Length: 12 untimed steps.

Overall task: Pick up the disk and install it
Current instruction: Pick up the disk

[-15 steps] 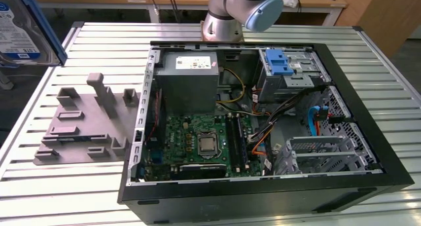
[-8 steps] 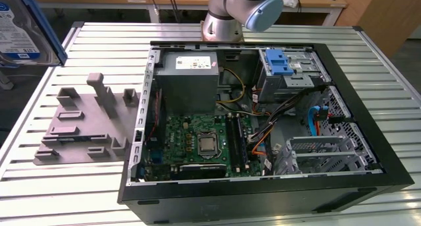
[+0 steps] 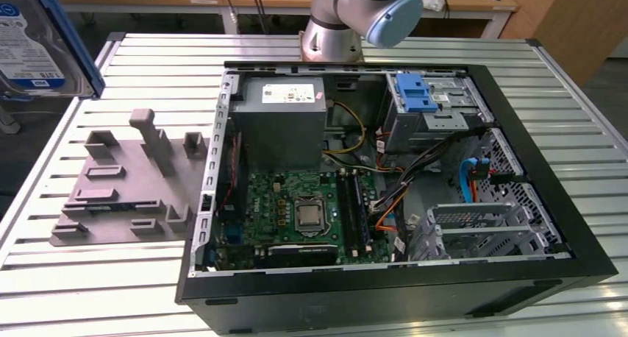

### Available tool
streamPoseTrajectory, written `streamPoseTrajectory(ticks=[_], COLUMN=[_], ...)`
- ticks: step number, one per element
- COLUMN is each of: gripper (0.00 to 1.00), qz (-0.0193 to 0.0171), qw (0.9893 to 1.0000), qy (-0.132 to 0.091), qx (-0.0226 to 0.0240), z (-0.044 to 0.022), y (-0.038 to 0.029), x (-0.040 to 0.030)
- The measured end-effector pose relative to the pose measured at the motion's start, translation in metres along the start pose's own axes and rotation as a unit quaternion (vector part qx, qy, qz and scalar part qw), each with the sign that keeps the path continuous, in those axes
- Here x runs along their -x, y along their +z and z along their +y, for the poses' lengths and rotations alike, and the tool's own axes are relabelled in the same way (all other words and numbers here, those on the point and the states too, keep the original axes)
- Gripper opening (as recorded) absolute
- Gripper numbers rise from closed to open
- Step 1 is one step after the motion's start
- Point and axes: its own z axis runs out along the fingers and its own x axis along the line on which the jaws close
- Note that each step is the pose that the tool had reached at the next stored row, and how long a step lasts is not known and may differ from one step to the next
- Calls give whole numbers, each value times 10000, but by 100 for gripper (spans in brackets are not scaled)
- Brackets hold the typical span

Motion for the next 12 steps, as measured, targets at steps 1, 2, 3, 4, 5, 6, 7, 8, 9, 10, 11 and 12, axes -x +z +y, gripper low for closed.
streamPoseTrajectory(ticks=[1,2,3,4,5,6,7,8,9,10,11,12], gripper=[36,36,36,36,36,36,36,36,36,36,36,36], qz=[0,0,0,0,0,0,0,0,0,0,0,0], qw=[10000,10000,10000,10000,10000,10000,10000,10000,10000,10000,10000,10000], qy=[0,0,0,0,0,0,0,0,0,0,0,0], qx=[-1,-1,0,0,-1,0,0,0,-1,0,-1,-1], z=[-7,-14,-21,-27,-33,-39,-45,-51,-57,-63,-69,-75], y=[1,0,0,0,0,0,0,-1,0,-1,0,0], x=[0,0,0,0,0,0,0,-1,0,0,-1,-1])
